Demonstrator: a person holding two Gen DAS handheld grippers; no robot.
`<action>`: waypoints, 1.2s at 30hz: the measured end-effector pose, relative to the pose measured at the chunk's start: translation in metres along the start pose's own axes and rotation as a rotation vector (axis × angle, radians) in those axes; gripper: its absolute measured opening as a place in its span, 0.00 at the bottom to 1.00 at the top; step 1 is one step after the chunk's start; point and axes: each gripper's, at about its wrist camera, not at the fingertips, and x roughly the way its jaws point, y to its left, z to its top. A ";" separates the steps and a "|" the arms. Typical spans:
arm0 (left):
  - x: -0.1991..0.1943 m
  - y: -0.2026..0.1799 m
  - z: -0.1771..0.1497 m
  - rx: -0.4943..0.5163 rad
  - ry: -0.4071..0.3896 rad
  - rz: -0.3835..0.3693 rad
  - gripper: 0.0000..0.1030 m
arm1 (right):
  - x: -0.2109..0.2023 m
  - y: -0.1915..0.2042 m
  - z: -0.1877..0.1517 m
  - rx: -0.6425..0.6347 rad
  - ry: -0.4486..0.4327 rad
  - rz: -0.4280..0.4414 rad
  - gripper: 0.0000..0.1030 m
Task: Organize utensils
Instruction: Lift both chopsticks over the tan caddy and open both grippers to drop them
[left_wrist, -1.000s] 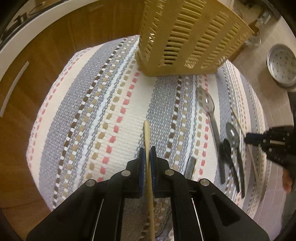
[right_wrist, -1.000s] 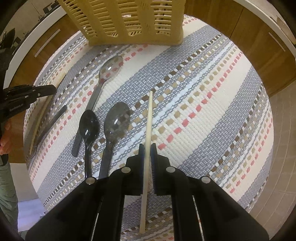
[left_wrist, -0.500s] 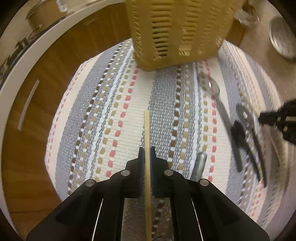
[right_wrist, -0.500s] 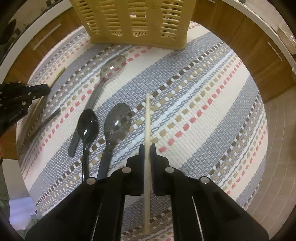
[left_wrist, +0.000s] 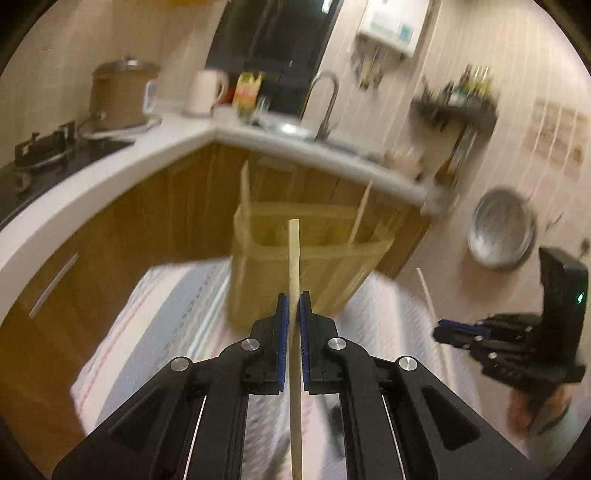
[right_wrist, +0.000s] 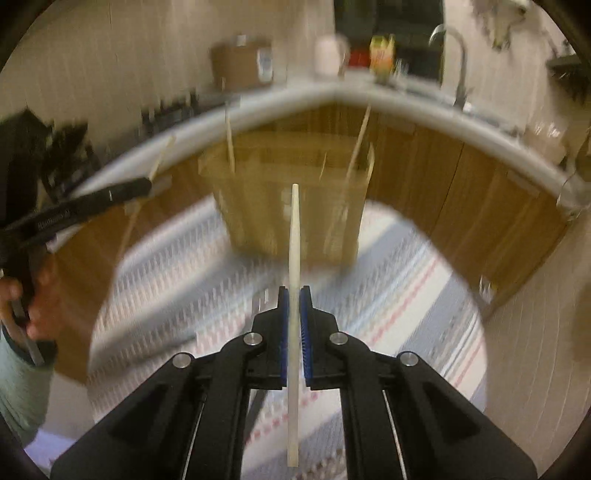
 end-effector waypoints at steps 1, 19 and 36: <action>-0.002 -0.004 0.008 -0.004 -0.026 -0.015 0.03 | -0.002 -0.005 0.006 0.009 -0.033 -0.005 0.04; 0.017 -0.030 0.087 0.083 -0.484 0.000 0.04 | -0.002 -0.041 0.111 0.123 -0.508 -0.078 0.04; 0.073 0.012 0.084 0.036 -0.578 0.116 0.04 | 0.064 -0.037 0.117 0.042 -0.615 -0.134 0.04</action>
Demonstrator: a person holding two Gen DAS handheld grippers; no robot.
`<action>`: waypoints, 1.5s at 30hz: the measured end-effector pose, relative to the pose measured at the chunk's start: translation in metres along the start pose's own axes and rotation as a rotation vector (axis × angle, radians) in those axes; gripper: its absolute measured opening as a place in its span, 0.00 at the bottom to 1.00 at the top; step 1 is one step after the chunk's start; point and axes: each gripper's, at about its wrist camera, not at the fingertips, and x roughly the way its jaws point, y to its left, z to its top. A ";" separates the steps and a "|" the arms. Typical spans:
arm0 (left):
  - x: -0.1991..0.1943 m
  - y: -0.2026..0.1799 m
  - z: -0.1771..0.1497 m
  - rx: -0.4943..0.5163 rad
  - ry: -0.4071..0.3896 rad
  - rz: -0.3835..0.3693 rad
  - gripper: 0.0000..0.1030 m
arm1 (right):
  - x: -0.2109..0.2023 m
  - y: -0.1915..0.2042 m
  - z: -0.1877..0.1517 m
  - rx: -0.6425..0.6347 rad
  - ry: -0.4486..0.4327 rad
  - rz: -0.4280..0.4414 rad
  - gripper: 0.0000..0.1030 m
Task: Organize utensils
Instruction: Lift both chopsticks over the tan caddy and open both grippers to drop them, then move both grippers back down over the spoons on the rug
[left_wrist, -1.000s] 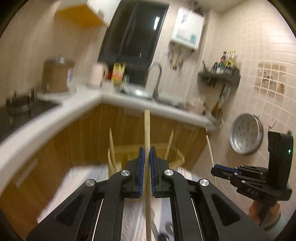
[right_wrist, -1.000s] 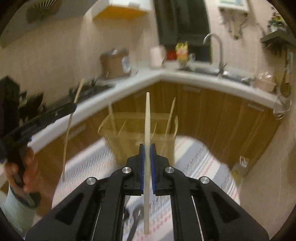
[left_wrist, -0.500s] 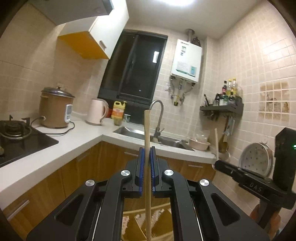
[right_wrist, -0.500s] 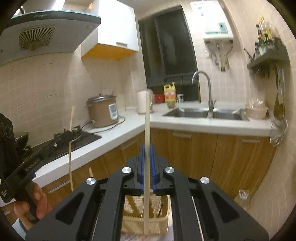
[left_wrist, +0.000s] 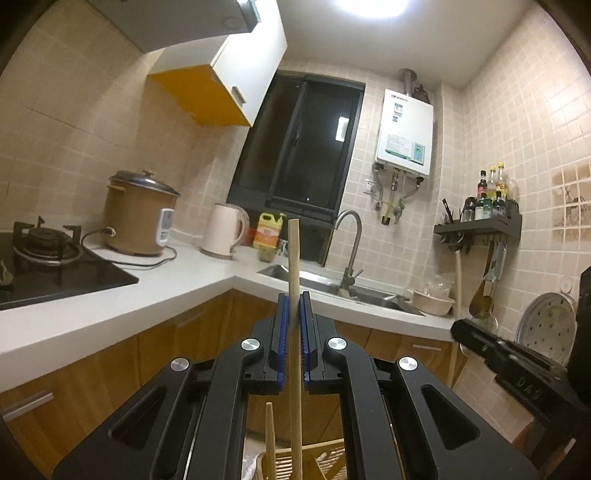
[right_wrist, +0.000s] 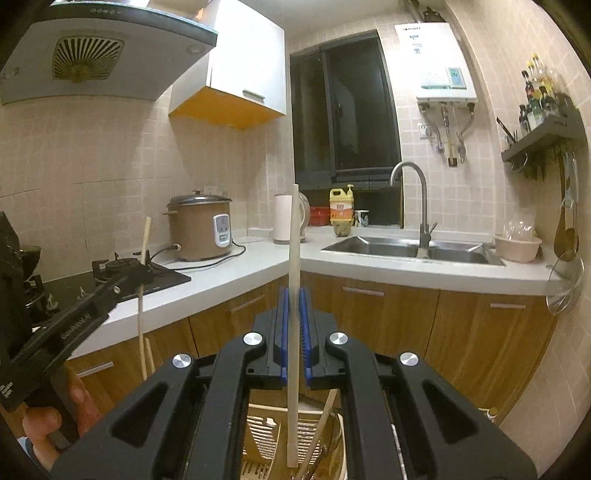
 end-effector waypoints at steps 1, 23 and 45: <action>0.001 0.000 -0.003 0.006 -0.003 0.001 0.04 | 0.001 0.000 -0.002 0.003 0.002 0.001 0.04; -0.067 0.009 0.002 -0.021 0.107 -0.087 0.28 | -0.062 -0.011 -0.028 0.055 0.119 0.042 0.28; -0.157 0.017 -0.059 0.138 0.701 -0.027 0.42 | -0.139 0.014 -0.093 0.097 0.661 0.036 0.59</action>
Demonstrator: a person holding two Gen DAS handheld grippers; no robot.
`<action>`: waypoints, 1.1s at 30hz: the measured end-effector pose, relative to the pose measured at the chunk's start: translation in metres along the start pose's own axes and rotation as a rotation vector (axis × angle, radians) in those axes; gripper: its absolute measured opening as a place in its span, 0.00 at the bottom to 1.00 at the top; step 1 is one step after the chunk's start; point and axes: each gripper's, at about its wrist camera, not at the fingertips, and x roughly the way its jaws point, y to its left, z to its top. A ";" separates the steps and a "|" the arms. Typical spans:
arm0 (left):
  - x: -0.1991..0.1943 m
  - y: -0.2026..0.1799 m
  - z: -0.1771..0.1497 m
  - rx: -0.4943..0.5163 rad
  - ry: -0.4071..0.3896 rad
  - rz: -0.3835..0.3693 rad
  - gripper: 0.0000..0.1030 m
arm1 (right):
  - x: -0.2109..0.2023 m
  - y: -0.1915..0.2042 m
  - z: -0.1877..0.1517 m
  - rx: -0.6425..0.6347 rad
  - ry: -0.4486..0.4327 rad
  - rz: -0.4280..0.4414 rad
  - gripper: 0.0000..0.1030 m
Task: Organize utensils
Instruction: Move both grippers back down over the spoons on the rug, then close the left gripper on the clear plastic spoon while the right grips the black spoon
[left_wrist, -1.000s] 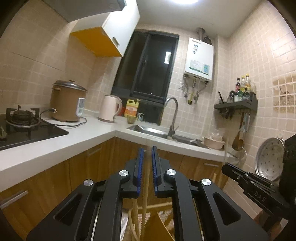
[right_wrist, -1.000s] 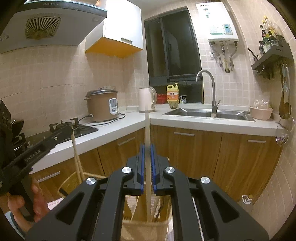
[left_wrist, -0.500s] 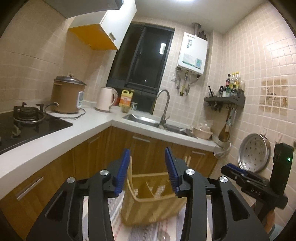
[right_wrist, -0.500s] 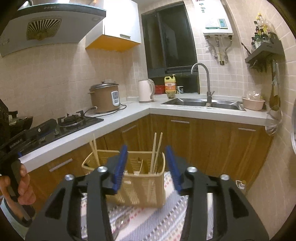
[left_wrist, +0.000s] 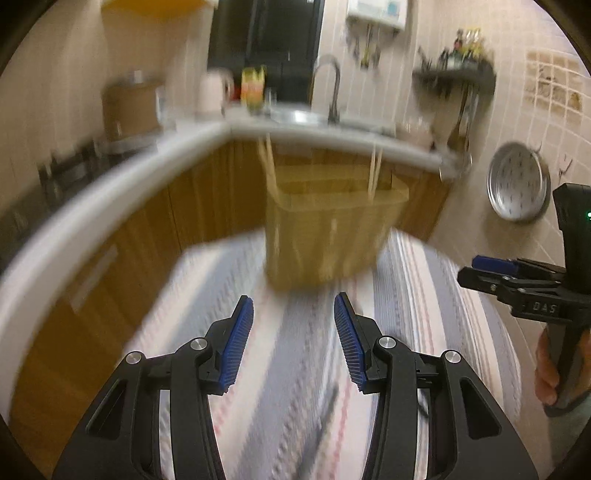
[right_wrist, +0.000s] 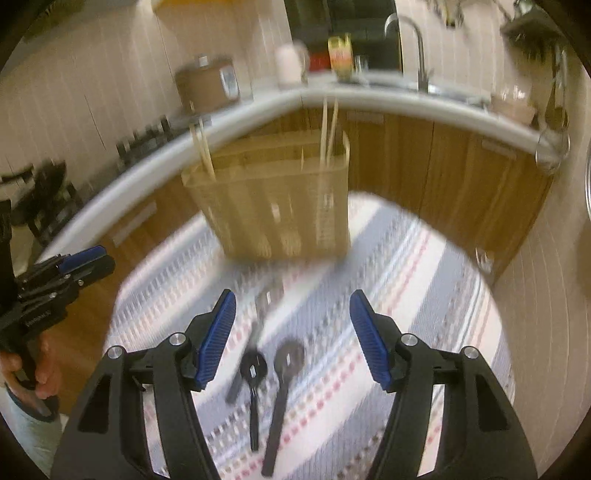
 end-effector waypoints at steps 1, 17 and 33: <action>0.007 0.003 -0.006 -0.010 0.053 -0.019 0.42 | 0.004 0.001 -0.006 -0.003 0.026 -0.003 0.59; 0.059 0.002 -0.097 0.049 0.435 -0.094 0.32 | 0.072 0.032 -0.064 0.057 0.362 0.135 0.37; 0.085 -0.026 -0.086 0.219 0.534 0.003 0.22 | 0.099 0.058 -0.067 -0.133 0.415 -0.022 0.09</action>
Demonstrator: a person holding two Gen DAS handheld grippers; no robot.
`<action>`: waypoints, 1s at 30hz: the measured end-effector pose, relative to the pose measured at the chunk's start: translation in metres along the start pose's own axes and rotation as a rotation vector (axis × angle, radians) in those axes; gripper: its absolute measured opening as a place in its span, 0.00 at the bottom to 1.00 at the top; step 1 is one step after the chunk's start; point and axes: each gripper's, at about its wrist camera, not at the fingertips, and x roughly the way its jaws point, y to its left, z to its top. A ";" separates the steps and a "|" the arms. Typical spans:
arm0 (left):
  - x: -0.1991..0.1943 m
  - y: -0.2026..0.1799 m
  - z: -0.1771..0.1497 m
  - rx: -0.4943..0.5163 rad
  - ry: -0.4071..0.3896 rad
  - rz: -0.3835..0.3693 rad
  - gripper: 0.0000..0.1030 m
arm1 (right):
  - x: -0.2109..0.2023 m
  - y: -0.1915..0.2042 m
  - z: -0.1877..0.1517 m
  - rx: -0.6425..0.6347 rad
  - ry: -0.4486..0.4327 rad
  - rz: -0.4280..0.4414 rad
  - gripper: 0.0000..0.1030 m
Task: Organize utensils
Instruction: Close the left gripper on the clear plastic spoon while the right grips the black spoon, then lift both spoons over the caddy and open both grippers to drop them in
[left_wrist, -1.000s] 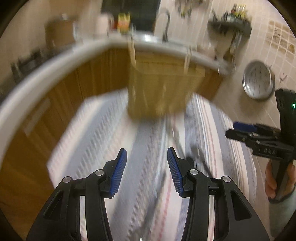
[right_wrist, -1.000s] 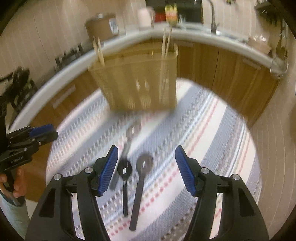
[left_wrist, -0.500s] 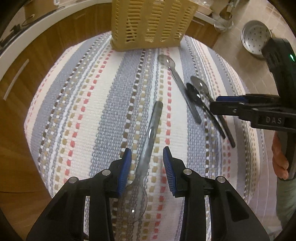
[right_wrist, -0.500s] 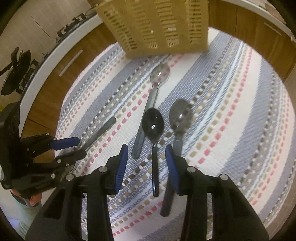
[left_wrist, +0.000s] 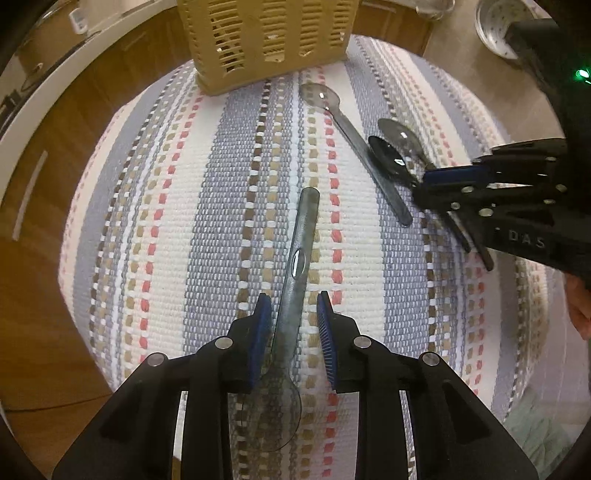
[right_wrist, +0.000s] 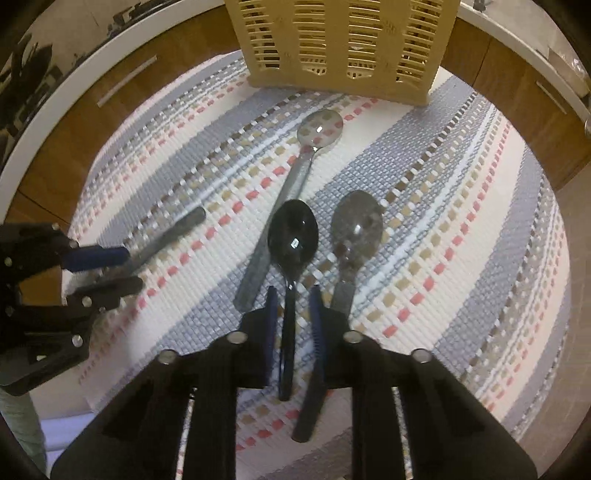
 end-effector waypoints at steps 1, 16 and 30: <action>0.001 -0.003 0.002 0.010 0.005 0.022 0.22 | 0.000 0.000 -0.001 -0.008 -0.001 -0.009 0.08; -0.029 0.004 -0.004 -0.221 -0.260 -0.085 0.10 | -0.049 -0.038 -0.035 0.101 -0.158 0.194 0.05; -0.106 0.013 0.005 -0.296 -0.730 -0.183 0.10 | -0.107 -0.049 -0.020 0.055 -0.505 0.196 0.05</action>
